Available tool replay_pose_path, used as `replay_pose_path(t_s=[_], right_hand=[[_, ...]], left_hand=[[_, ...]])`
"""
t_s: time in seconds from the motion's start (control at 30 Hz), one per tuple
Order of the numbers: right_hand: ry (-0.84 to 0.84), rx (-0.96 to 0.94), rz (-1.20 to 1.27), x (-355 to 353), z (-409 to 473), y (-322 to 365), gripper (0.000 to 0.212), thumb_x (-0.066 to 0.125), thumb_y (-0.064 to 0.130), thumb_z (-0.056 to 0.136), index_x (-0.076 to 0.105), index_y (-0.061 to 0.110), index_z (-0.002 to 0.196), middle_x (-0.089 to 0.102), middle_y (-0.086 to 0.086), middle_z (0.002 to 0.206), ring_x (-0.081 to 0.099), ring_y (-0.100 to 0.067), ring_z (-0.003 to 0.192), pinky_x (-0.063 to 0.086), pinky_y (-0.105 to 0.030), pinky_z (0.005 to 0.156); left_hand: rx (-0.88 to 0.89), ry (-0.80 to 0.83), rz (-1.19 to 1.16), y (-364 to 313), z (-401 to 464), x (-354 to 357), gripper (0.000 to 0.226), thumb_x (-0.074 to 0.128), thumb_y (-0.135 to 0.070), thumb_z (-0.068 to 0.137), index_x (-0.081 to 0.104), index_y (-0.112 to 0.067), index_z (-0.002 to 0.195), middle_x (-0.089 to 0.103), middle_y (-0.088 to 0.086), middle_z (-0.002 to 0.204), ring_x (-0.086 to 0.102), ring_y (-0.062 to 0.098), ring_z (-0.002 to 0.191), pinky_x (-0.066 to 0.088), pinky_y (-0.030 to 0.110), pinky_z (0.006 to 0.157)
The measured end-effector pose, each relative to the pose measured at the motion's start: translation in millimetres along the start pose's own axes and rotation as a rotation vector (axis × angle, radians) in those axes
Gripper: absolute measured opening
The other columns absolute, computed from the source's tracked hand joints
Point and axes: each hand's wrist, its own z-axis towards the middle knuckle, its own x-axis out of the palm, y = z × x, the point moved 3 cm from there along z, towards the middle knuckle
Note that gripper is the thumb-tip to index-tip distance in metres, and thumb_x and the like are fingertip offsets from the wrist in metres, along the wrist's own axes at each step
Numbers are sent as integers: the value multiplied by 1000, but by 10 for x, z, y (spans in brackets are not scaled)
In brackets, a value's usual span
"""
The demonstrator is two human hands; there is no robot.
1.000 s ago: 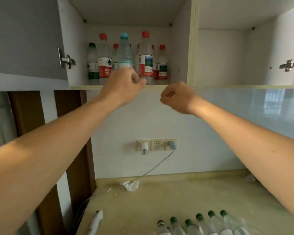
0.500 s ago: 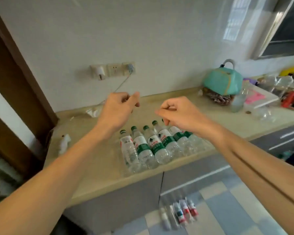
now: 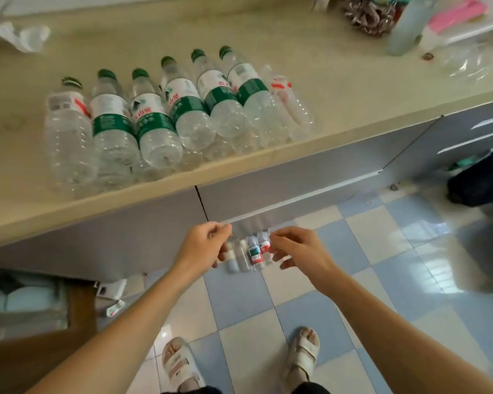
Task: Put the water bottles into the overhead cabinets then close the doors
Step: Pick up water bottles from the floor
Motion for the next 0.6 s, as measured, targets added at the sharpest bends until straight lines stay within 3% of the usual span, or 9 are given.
replay_pose_path(t_s=[0.17, 0.27, 0.43, 0.6], right_hand=[[-27, 199, -40, -491, 474, -1255, 11, 61, 20, 98, 72, 20, 96, 76, -2, 88, 73, -23, 84, 63, -37, 76], [-56, 282, -47, -587, 770, -1933, 11, 62, 18, 98, 70, 17, 105, 73, -5, 98, 70, -24, 92, 63, -37, 80], [-3, 387, -59, -440, 1374, -2974, 29, 63, 20, 98, 64, 13, 126, 71, -2, 104, 70, -20, 92, 61, -27, 71], [29, 393, -141, -144, 2187, -3824, 37, 62, 24, 97, 62, 15, 132, 71, -2, 111, 69, -22, 93, 62, -35, 80]], left_hand=[[-229, -16, 15, 919, 438, 895, 30, 56, -34, 101, 69, -9, 91, 71, 10, 80, 71, 23, 73, 59, 32, 63], [-315, -48, 25, 1461, 768, 1284, 28, 57, -36, 100, 67, -11, 92, 71, 11, 85, 72, 26, 78, 62, 38, 69], [-372, -82, 105, 2400, 1348, 1746, 16, 60, -36, 98, 61, -21, 94, 69, 7, 92, 70, 25, 82, 63, 46, 76], [-369, -32, 261, 3247, 1936, 2086, 29, 61, -39, 96, 55, -19, 116, 63, -3, 99, 69, 24, 82, 61, 45, 78]])
